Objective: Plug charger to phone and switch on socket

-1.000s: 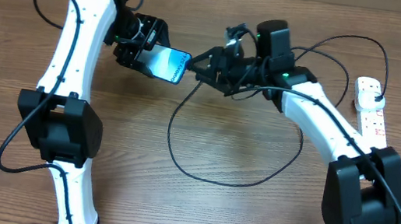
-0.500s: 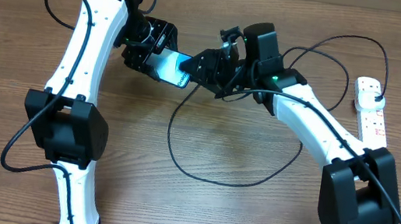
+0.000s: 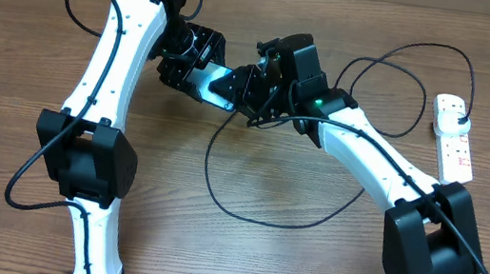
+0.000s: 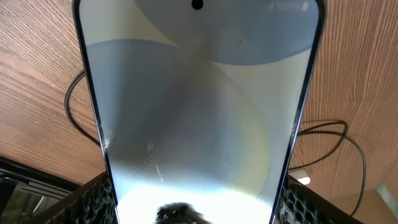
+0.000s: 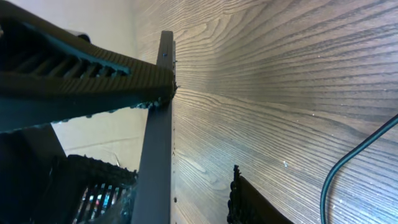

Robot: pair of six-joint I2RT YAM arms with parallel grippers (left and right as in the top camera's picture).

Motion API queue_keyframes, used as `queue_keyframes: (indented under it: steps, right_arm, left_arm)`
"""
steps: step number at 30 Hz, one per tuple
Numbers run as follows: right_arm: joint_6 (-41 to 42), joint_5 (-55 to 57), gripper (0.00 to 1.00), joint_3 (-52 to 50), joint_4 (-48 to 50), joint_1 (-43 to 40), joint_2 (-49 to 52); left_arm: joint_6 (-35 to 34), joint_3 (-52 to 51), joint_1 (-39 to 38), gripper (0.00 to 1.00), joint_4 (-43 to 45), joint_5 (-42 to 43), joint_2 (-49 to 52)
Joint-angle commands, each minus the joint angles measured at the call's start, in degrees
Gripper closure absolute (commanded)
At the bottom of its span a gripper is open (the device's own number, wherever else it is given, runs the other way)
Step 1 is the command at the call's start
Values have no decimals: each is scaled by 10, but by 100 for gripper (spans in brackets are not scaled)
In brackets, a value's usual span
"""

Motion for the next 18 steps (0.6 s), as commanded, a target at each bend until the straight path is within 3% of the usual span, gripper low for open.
queue_keyframes:
  steps: [1,14,18]
  right_arm:
    - [14,30,64,15,3,0,2]
    - [39,28,87,15,16,0,2]
    - [38,26,92,15,19,-1,2]
  left_arm:
    - [-6,16,-8,42,-2,7,-23]
    - [-6,16,-8,41,-4,7,-23]
    - [-5,16,-8,35,-4,7,-23]
